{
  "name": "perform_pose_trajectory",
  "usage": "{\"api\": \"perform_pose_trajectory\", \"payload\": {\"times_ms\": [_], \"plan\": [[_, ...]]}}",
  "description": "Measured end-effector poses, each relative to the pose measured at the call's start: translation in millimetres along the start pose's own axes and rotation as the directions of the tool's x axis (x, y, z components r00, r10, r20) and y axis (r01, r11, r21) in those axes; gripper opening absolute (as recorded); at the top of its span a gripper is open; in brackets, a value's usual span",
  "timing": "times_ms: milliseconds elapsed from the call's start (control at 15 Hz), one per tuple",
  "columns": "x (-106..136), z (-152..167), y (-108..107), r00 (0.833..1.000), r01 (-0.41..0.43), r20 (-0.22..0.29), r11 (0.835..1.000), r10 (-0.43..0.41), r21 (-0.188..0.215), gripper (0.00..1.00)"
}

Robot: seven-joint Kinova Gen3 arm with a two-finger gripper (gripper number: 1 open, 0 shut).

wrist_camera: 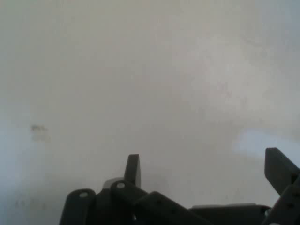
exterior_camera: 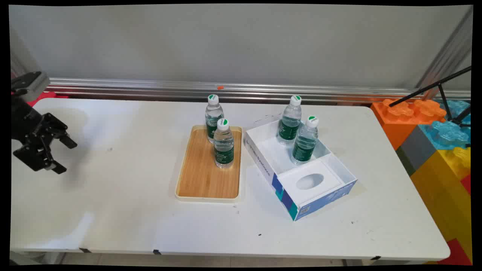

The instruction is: Pick up the green bottle from the white box

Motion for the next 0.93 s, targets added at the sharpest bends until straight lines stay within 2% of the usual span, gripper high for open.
{"api": "perform_pose_trajectory", "payload": {"times_ms": [333,467,667,933], "plan": [[11.8,3.1,5.5,0.997,0.028,-0.065,1.0,-0.028,-0.009,1.0],[30.9,6.7,14.1,0.994,0.049,-0.1,0.999,-0.05,-0.013,1.0],[70.5,12.8,36.6,0.989,0.072,-0.126,0.997,-0.073,-0.013,1.0],[134.7,13.4,74.7,0.987,0.101,-0.125,0.994,-0.097,0.028,1.0]]}}
